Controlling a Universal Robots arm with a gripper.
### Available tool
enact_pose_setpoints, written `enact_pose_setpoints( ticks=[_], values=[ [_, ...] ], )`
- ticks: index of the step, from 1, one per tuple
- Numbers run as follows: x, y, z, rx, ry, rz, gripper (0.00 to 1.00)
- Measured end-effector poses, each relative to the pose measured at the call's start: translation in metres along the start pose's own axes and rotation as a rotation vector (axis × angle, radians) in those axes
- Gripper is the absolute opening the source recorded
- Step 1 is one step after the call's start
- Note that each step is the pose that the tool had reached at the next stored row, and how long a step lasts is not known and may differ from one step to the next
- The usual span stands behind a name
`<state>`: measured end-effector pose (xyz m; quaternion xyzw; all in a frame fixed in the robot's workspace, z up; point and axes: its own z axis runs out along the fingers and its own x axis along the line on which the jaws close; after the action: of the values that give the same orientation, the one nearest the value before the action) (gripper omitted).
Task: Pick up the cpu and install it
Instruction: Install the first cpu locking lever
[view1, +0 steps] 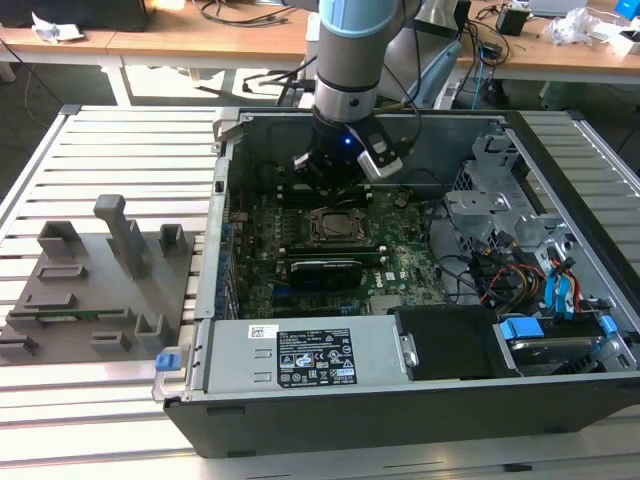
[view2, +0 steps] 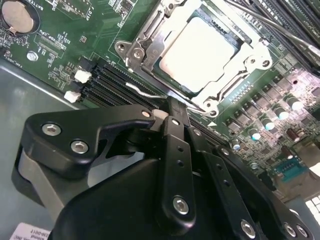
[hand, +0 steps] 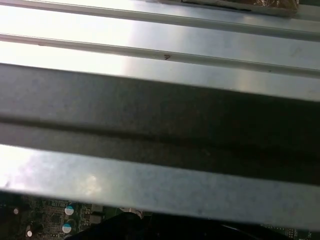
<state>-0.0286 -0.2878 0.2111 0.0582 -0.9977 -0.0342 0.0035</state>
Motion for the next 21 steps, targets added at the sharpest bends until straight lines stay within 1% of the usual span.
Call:
enact_pose_setpoints(
  ticks=[6,11,21],
  values=[
    [-0.0028,-0.0007,0.0053,0.0001,0.0001,0.0,0.11],
    [-0.0052,-0.0012,0.0078,0.0009,0.0002,0.0,0.11],
    [-0.0078,-0.0015,0.0082,0.0082,0.0012,0.0,0.11]
  ],
)
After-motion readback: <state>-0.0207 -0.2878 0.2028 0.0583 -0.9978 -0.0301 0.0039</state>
